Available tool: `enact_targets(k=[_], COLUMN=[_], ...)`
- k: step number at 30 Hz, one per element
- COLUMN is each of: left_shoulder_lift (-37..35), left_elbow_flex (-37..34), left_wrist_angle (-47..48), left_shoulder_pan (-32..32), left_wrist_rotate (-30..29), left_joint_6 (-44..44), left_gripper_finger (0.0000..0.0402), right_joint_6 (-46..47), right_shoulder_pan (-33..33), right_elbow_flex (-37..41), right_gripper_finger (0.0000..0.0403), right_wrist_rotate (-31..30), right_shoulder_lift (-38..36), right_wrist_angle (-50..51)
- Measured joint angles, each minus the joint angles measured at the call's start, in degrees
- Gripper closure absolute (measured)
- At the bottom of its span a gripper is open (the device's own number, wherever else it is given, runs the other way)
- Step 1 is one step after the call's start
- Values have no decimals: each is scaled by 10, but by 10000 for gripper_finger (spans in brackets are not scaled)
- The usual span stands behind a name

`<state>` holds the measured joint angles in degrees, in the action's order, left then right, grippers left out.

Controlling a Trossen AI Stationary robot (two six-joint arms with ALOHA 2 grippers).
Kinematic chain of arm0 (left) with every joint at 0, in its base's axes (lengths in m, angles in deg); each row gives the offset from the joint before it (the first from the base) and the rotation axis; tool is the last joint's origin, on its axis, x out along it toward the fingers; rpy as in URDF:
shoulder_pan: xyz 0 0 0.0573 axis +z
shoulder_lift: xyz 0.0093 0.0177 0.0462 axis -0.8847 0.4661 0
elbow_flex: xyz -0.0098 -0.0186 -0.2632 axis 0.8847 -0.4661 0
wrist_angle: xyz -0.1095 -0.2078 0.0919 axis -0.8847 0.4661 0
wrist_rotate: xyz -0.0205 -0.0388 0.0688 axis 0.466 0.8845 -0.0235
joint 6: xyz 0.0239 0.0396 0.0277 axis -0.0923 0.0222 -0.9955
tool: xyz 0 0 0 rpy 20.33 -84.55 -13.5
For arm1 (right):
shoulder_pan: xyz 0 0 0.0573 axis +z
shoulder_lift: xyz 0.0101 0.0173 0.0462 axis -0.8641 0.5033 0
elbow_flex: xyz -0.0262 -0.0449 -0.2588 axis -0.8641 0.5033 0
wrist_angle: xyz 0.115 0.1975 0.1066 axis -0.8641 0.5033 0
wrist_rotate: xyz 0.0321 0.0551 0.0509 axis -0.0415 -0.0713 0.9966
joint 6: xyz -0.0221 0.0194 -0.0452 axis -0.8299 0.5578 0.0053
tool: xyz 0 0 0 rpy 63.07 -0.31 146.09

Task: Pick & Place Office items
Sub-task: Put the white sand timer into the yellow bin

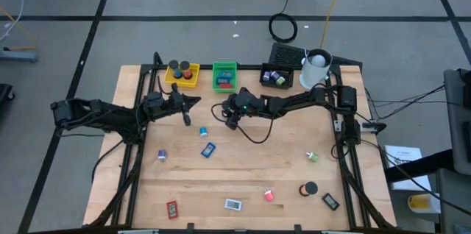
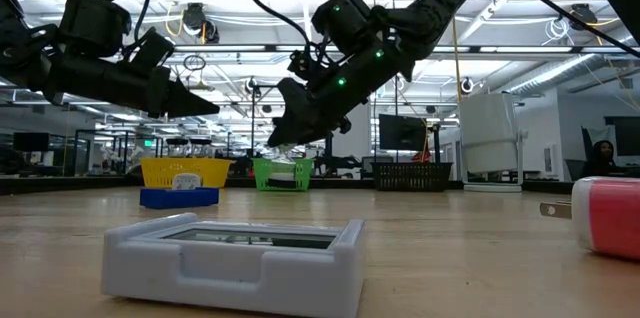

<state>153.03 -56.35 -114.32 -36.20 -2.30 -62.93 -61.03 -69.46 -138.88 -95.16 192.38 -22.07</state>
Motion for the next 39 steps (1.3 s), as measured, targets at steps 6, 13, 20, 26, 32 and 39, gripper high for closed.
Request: enact_targets(k=[6, 13, 20, 26, 32, 39], left_shoulder_lift=[0, 0, 0, 0, 0, 0], left_elbow_flex=[0, 0, 0, 13, 77, 180], left_wrist_angle=[0, 0, 1, 34, 139, 295], left_shoulder_pan=[0, 0, 0, -3, -38, -94], left_wrist_rotate=[0, 0, 0, 0, -1, -11], left_joint_6=[0, 5, 21, 37, 37, 50], left_gripper_finger=[380, 380, 380, 380, 380, 361], right_joint_6=[6, 10, -24, -74, -70, -11], right_shoulder_pan=[0, 0, 4, 31, 48, 49], right_elbow_flex=[0, 0, 0, 5, 156, 367], right_gripper_finger=[198, 156, 145, 178, 273, 380], right_wrist_rotate=[0, -1, -9, -33, -34, -30], right_shoulder_lift=[0, 0, -66, -168, -259, -301], right_wrist_angle=[3, 1, 28, 157, 61, -169])
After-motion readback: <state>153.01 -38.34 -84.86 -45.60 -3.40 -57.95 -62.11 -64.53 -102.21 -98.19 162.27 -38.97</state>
